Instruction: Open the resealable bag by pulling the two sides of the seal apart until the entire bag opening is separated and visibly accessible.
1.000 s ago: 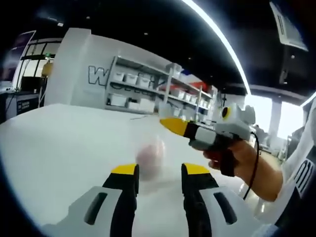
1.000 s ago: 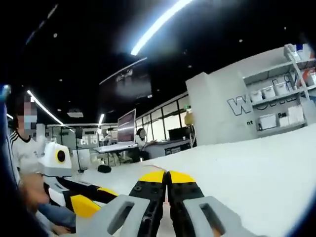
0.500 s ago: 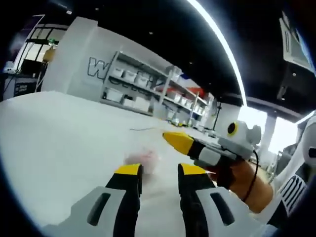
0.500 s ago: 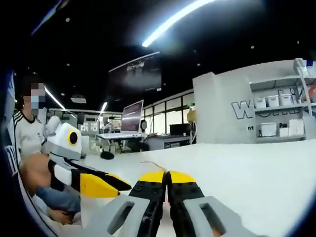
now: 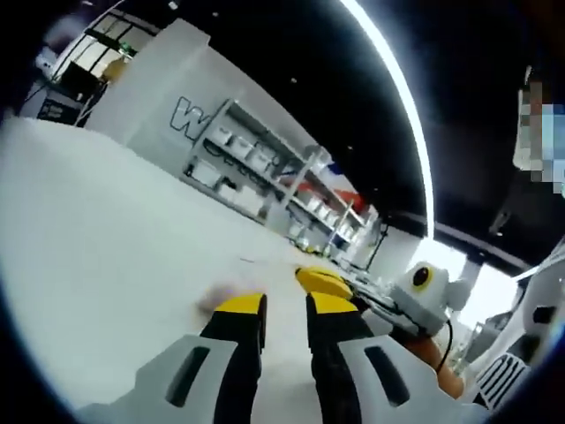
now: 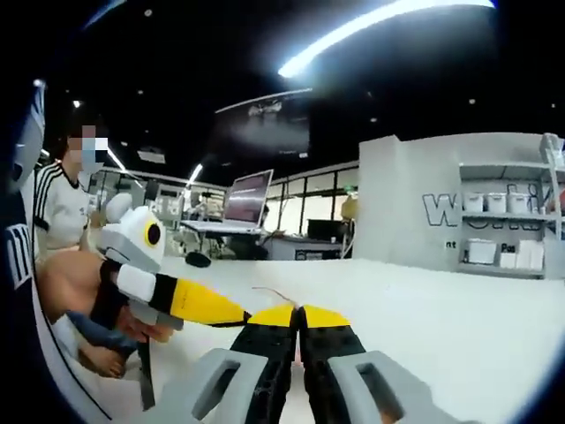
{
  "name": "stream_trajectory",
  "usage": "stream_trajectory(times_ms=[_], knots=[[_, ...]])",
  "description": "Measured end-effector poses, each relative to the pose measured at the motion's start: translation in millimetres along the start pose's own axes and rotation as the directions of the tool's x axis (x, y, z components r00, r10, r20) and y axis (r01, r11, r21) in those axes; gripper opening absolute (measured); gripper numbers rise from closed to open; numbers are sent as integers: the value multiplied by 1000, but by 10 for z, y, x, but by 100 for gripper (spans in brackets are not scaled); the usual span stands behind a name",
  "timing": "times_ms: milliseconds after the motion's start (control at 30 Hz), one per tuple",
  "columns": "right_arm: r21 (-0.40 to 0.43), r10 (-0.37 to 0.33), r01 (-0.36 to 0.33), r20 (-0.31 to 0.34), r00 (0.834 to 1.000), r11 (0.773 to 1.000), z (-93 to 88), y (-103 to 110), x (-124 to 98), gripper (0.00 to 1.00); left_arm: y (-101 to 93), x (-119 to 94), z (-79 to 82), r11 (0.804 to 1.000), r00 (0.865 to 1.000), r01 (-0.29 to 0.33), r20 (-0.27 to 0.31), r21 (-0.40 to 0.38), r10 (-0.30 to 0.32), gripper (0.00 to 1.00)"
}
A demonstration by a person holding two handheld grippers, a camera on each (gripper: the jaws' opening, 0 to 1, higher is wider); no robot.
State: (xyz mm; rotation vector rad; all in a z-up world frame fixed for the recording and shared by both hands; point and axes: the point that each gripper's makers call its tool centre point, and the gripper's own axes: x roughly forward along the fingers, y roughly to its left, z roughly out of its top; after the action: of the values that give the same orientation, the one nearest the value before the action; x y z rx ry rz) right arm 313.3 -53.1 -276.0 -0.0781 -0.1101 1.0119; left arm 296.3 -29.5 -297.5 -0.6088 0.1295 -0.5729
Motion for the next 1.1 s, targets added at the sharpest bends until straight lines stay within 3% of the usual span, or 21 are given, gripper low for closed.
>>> stream_trajectory(times_ms=[100, 267, 467, 1100], knots=[[-39, -5, 5, -2, 1000, 999, -10, 23, -24, 0, 1, 13, 2, 997, 1000, 2, 19, -83, -1, 17], [-67, 6, -6, -7, 1000, 998, -29, 82, -59, 0, -4, 22, 51, 972, 998, 30, 59, -235, -17, 16], [-59, 7, -7, -8, 1000, 998, -37, 89, -84, 0, -12, 16, 65, 958, 996, 52, 85, -280, -29, 11], [-48, 27, -28, -24, 999, 998, -84, 157, -139, 0, -83, 39, -2, 937, 996, 75, 69, -342, -54, 3]])
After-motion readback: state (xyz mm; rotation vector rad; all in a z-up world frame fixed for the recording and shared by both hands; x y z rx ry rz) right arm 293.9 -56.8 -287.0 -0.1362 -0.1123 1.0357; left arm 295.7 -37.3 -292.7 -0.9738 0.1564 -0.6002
